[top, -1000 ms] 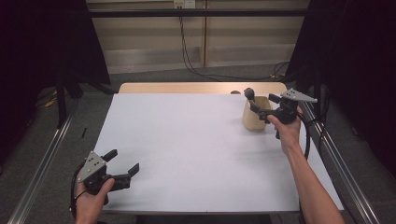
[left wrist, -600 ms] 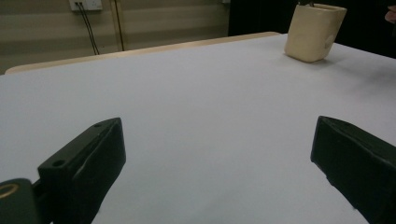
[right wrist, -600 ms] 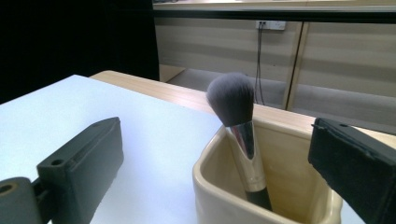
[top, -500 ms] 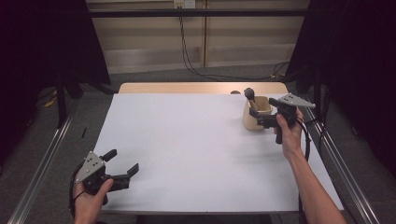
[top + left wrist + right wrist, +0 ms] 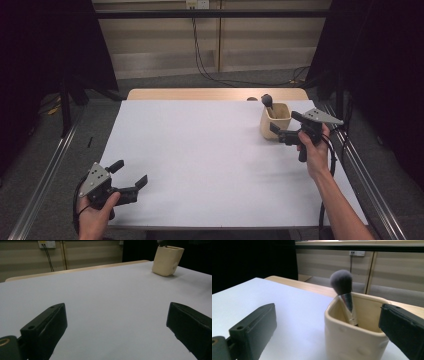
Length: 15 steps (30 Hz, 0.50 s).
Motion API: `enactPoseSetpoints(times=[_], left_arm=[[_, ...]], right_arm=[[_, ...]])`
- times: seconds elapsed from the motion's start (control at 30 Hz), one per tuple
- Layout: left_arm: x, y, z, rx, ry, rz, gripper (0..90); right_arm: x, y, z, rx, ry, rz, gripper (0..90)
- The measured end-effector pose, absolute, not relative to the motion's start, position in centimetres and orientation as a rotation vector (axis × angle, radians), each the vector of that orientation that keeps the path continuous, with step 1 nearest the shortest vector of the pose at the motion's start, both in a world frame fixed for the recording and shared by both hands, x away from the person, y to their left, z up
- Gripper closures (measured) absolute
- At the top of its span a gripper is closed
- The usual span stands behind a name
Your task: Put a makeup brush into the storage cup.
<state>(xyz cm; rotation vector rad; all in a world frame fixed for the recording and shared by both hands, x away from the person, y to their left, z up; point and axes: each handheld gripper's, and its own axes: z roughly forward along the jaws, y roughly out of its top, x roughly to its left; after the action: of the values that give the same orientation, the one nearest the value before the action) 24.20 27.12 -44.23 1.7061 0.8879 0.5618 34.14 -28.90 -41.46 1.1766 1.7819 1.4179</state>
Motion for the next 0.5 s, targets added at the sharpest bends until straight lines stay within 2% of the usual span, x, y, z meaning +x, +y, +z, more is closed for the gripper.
enactPoseSetpoints(times=[0.5], left_arm=[[23.9, 27.3, -44.2, 1.700, 0.890, 0.562, 3.3]], right_arm=[[31.5, -28.4, -41.9, 1.187, 1.782, 1.415, 0.0]])
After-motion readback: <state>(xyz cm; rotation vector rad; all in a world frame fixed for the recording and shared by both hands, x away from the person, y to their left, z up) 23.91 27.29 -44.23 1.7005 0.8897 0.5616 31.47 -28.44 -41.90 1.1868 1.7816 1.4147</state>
